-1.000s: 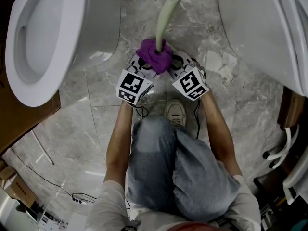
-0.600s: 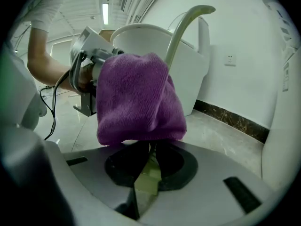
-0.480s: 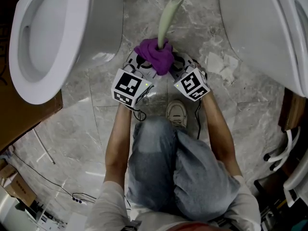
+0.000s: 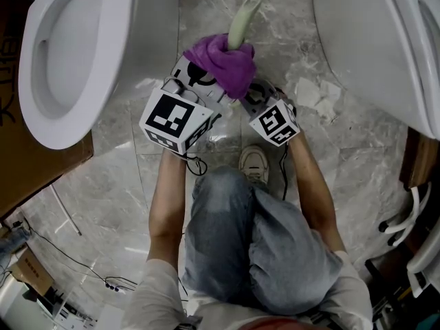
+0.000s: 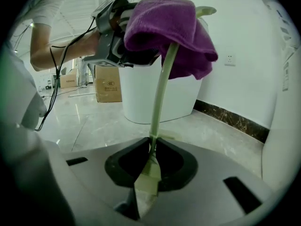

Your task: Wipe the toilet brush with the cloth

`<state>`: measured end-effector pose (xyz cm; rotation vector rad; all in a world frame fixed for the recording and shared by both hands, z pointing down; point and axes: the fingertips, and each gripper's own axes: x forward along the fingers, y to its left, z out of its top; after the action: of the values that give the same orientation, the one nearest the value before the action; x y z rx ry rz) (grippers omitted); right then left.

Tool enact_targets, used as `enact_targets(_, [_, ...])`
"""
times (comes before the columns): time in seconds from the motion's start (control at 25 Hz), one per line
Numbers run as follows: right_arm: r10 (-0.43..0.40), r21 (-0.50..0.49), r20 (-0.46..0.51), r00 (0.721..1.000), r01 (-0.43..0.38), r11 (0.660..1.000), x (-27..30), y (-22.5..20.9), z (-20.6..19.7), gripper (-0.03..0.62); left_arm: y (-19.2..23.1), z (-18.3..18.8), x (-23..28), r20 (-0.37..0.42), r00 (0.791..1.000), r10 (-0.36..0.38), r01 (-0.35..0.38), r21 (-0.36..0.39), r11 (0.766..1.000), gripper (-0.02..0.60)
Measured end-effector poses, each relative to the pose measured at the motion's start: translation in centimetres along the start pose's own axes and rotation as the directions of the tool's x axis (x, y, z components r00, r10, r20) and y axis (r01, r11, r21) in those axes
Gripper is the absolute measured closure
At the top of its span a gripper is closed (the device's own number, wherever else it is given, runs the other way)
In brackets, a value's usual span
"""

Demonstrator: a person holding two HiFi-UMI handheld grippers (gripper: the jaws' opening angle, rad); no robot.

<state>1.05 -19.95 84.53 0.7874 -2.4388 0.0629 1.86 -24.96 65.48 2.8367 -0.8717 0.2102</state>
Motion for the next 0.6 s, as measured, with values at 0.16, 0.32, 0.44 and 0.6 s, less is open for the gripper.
enact_targets(0.16, [0.002,0.002,0.001,1.0,-0.002,1.0,0.1,0.1,-0.1,0.551,0.4,1.9,0.3,0.032,0.999,0.006,-0.006,-0.007,1.0,0.464])
enact_targets(0.32, [-0.005,0.0,0.006,1.0,0.005,1.0,0.1,0.1,-0.1,0.551,0.8,3.8,0.6,0.089,0.996,0.019,-0.02,0.001,1.0,0.451])
enact_targets(0.44, [-0.013,0.004,0.004,1.0,0.013,1.0,0.1,0.0,-0.2,0.551,0.8,4.8,0.5,0.11,0.993,0.036,-0.037,0.008,0.999,0.446])
enact_targets(0.6, [-0.01,0.036,0.011,1.0,0.009,0.999,0.2,0.2,-0.1,0.542,0.7,5.2,-0.2,0.126,0.99,0.061,-0.064,0.023,0.998,0.446])
